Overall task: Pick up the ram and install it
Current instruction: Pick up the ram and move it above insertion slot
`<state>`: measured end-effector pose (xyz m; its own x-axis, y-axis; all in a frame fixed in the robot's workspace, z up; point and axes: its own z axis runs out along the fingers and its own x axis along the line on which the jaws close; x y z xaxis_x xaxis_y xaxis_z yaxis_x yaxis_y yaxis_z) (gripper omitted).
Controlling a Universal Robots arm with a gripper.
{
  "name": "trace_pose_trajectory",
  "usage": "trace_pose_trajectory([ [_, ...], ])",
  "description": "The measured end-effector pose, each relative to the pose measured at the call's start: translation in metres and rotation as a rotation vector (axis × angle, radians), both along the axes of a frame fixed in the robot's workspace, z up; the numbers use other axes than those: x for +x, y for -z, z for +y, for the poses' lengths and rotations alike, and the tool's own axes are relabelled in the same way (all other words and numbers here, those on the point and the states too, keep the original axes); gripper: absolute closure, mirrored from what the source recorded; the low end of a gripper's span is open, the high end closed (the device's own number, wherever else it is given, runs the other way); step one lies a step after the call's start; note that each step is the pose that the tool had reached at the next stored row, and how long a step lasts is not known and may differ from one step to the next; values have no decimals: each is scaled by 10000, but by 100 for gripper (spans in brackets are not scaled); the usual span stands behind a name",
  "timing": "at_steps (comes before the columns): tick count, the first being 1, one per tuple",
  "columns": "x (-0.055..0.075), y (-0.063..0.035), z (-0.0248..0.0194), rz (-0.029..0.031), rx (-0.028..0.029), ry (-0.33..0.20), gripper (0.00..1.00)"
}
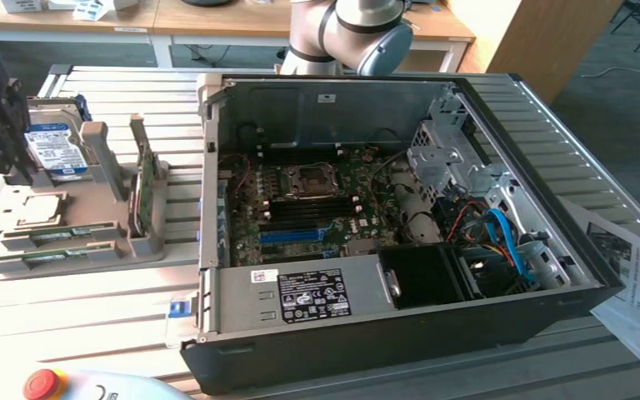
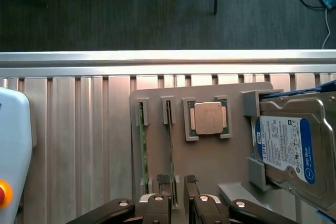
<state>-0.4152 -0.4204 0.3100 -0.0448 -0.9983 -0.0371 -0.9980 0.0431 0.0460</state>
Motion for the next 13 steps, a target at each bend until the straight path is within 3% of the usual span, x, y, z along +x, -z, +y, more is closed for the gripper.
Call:
trace_pose_trajectory([
  [13, 0, 228, -29, -1, 0, 0, 76],
])
